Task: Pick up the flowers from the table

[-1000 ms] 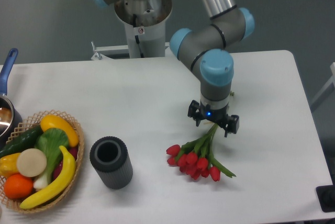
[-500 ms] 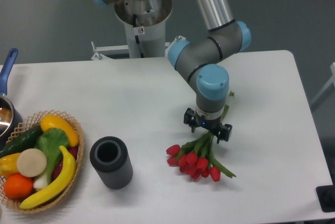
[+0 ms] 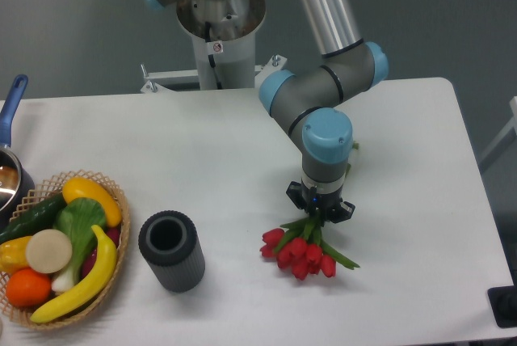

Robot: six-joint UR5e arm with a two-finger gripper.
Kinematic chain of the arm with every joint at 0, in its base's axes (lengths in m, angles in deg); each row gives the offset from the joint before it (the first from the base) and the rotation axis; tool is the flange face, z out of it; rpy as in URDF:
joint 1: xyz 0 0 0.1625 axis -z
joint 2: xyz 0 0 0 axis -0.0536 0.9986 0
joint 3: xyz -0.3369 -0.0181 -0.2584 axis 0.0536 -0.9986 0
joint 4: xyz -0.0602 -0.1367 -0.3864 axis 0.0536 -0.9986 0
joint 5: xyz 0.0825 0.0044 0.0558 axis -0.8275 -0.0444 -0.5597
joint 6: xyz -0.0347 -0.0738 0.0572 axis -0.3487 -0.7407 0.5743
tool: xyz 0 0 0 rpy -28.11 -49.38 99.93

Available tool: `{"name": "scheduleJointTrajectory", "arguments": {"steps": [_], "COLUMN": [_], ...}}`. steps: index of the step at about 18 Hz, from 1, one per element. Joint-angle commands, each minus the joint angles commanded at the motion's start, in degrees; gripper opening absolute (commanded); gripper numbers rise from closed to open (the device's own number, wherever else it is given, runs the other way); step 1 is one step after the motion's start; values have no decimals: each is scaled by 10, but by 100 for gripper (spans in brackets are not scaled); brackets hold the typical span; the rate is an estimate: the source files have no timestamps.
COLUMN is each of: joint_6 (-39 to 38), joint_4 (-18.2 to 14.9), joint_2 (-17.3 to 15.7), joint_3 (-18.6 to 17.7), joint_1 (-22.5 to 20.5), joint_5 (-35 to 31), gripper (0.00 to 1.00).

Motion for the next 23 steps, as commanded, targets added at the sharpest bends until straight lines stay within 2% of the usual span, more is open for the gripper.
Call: {"name": "scheduleJointTrajectory", "arguments": {"steps": [6, 9, 10, 13, 14, 17, 20, 23], "joint_6": [4, 4, 4, 14, 23, 40, 69, 71], "joint_4": [-6, -10, -21, -84, -94, -117, -162, -163], "joint_2": [-40, -39, -38, -34, -33, -38, -41, -39], "joint_3": [18, 53, 68, 119, 128, 139, 151, 151], "joint_1": [-18, -22, -25, -27, -27, -28, -32, -30], "joint_5": [1, 2, 3, 9, 11, 12, 11, 9], "gripper": [0, 0, 0, 0, 0, 0, 0, 0]}}
